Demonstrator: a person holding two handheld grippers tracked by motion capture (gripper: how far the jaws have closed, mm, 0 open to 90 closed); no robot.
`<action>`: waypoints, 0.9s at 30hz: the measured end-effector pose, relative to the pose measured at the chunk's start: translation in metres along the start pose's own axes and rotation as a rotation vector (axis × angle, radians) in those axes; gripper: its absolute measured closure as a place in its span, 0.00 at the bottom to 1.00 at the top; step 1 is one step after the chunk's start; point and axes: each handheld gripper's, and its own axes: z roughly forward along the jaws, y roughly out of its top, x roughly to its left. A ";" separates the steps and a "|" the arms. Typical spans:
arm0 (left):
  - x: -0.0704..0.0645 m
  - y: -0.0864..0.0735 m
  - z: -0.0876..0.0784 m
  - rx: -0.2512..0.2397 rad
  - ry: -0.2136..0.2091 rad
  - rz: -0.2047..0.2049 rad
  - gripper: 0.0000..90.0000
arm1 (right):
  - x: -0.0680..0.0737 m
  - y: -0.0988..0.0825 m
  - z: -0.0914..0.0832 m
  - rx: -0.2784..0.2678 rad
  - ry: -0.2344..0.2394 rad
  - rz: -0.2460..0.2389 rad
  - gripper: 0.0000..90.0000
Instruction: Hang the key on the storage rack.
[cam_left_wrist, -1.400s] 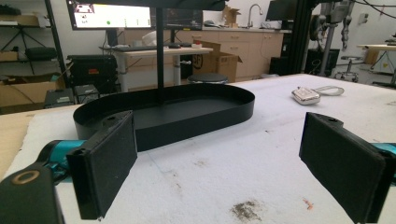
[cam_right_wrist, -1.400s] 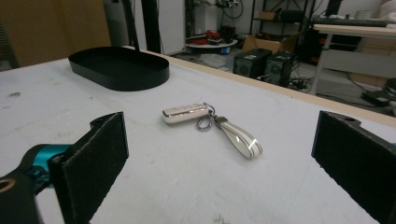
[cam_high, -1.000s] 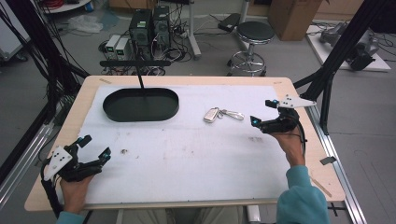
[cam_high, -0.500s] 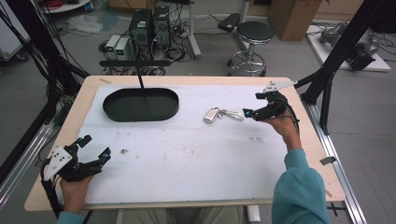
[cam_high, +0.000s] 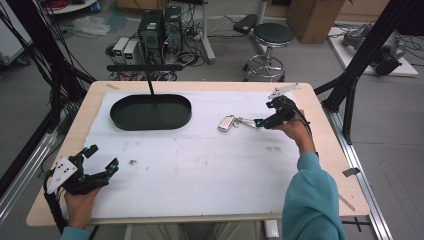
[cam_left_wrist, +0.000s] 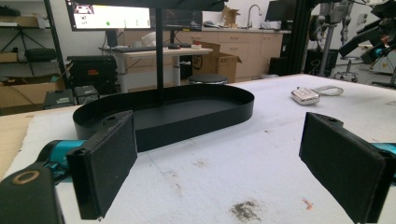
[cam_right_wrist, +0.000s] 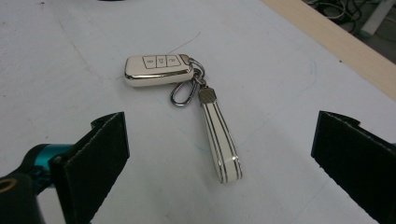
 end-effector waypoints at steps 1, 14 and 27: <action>0.000 0.000 0.000 0.000 0.000 0.000 0.13 | -0.001 -0.001 0.001 0.007 0.002 0.001 0.05; 0.000 0.000 0.000 0.001 0.001 0.000 0.13 | -0.013 -0.013 0.022 0.105 0.034 0.024 0.18; 0.000 0.000 0.000 0.003 0.001 0.005 0.13 | -0.023 -0.021 0.034 0.123 0.044 0.009 0.40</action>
